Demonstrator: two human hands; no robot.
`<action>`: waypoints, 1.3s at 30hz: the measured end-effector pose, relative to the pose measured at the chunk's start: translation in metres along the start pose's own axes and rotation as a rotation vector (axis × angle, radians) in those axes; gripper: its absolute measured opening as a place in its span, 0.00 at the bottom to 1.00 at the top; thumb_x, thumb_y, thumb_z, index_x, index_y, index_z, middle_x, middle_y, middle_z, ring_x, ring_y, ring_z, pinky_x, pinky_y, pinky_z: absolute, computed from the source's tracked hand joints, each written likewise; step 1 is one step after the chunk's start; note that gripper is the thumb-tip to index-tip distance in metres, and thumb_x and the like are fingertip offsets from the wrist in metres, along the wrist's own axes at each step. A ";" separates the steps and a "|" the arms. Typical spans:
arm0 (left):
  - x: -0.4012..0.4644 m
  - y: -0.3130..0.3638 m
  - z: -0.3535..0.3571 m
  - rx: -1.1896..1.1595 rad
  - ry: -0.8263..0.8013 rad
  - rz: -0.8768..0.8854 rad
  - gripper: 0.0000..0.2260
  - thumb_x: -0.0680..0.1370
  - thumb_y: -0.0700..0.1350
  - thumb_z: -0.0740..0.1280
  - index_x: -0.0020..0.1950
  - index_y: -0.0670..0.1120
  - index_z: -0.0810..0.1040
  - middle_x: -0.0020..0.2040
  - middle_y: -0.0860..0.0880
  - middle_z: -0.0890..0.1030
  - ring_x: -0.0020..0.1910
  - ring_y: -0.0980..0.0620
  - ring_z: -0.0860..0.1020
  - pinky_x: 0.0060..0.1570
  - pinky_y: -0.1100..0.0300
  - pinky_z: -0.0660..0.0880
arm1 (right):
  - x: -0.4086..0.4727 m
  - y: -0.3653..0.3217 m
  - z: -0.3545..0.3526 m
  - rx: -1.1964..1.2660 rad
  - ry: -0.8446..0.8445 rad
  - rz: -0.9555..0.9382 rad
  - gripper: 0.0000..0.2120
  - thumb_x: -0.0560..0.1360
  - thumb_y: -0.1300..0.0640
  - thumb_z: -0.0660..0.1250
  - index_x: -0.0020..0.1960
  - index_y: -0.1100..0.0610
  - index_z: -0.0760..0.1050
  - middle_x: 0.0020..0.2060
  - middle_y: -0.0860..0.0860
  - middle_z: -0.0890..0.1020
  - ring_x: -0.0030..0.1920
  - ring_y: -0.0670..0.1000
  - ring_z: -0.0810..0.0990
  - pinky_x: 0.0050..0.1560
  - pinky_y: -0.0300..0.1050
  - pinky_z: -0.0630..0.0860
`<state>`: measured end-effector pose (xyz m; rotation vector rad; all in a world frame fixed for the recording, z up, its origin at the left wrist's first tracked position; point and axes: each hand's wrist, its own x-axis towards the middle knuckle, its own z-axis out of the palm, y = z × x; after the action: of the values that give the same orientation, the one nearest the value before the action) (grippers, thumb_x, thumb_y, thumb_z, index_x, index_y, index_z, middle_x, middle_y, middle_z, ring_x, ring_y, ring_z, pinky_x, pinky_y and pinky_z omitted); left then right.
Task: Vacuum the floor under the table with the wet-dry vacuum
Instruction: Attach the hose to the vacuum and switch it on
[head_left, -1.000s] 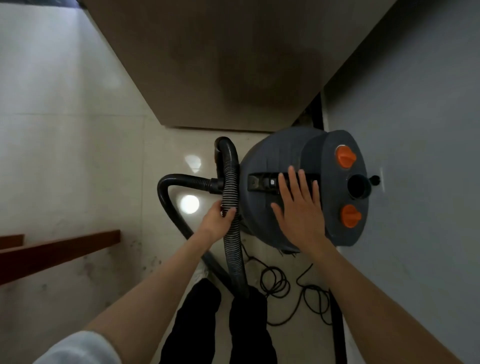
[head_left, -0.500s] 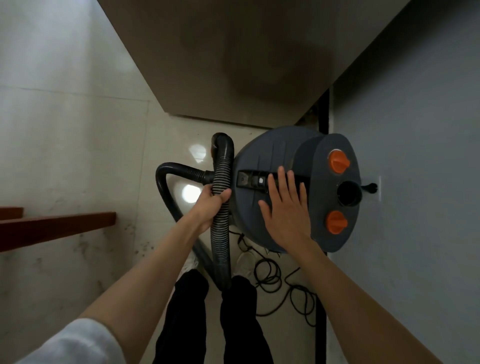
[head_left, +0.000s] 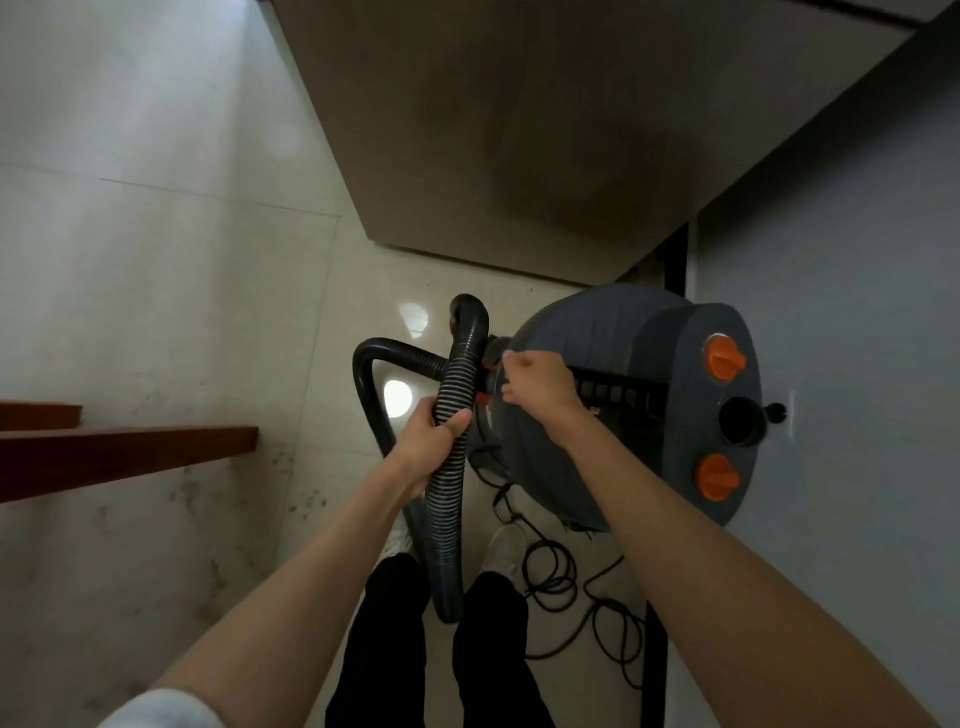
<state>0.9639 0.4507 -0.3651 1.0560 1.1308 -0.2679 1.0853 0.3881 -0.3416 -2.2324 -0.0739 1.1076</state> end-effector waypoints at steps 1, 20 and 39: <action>0.006 0.001 -0.004 -0.012 0.013 0.006 0.17 0.80 0.42 0.62 0.68 0.42 0.65 0.46 0.48 0.76 0.43 0.53 0.76 0.39 0.61 0.73 | 0.011 -0.004 0.008 0.021 -0.027 0.039 0.15 0.80 0.55 0.57 0.43 0.62 0.77 0.41 0.60 0.79 0.45 0.58 0.79 0.56 0.56 0.76; 0.072 -0.010 -0.063 0.105 -0.003 0.062 0.18 0.77 0.46 0.66 0.65 0.47 0.67 0.53 0.47 0.78 0.51 0.50 0.79 0.52 0.53 0.77 | 0.125 -0.047 0.101 0.507 -0.149 0.313 0.16 0.77 0.59 0.66 0.60 0.68 0.70 0.43 0.58 0.77 0.42 0.55 0.79 0.44 0.48 0.78; 0.135 0.008 -0.149 -0.426 0.124 -0.075 0.20 0.82 0.55 0.54 0.62 0.41 0.71 0.55 0.46 0.78 0.54 0.49 0.76 0.54 0.56 0.72 | 0.063 -0.011 0.141 0.234 -0.450 0.070 0.26 0.75 0.63 0.68 0.72 0.57 0.66 0.55 0.50 0.78 0.53 0.48 0.79 0.55 0.43 0.77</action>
<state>0.9400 0.6155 -0.4775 0.6602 1.2716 -0.0151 1.0251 0.4895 -0.4419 -1.7612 -0.0505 1.5553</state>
